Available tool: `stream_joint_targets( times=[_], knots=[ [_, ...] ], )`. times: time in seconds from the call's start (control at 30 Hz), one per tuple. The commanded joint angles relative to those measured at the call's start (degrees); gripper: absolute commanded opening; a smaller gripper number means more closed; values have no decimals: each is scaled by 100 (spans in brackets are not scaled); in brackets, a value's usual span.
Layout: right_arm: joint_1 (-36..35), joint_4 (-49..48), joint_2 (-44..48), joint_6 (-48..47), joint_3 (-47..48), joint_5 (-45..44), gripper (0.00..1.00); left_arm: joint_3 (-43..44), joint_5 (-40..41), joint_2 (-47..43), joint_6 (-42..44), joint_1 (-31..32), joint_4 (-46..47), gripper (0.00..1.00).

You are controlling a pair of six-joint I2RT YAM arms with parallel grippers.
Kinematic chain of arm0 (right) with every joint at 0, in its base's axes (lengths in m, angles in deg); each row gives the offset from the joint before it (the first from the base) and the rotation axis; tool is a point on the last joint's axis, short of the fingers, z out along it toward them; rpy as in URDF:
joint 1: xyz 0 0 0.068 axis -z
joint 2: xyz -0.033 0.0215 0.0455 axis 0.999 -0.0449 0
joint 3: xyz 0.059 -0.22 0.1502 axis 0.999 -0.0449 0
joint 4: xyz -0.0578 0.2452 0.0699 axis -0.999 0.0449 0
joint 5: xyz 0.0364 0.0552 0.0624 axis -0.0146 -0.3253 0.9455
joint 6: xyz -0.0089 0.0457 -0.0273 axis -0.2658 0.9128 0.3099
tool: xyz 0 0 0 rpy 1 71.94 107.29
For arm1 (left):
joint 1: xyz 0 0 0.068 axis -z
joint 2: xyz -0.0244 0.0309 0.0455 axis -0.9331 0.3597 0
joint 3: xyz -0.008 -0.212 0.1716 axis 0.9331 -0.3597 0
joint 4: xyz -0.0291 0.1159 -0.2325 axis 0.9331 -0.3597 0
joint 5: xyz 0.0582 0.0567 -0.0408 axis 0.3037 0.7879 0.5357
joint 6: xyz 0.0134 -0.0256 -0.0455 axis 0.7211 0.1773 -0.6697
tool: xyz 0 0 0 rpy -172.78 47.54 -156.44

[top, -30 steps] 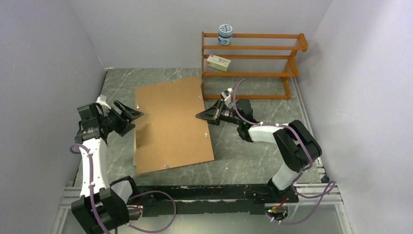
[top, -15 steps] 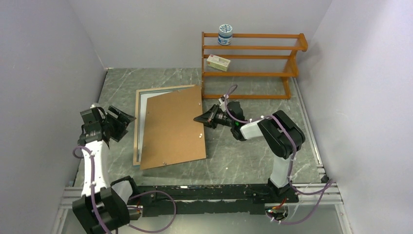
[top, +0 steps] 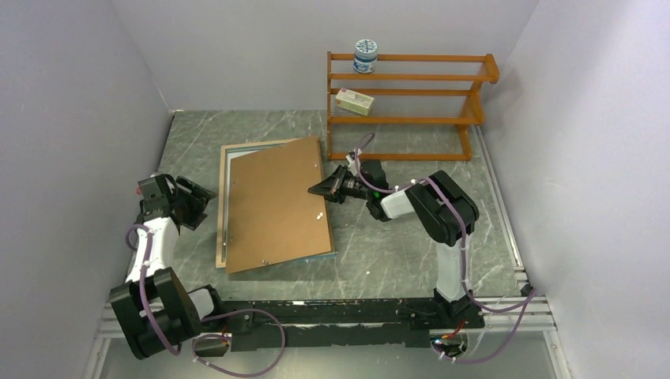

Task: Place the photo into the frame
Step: Place the photo frame item in the photo frame.

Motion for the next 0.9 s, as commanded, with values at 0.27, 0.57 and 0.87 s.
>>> stream_joint_targets(
  times=[0.27,0.57,0.87],
  knots=[
    [27,-551,-440,-308,928,263,0,-432,516,343,54,-26,671,72],
    [59,-512,-815,-261,1330,184,0,-427,626,522,122,-29,689,68],
    [98,-546,-1079,-390,1485,327,0,-358,41,1032,114,-29,927,67]
  ],
)
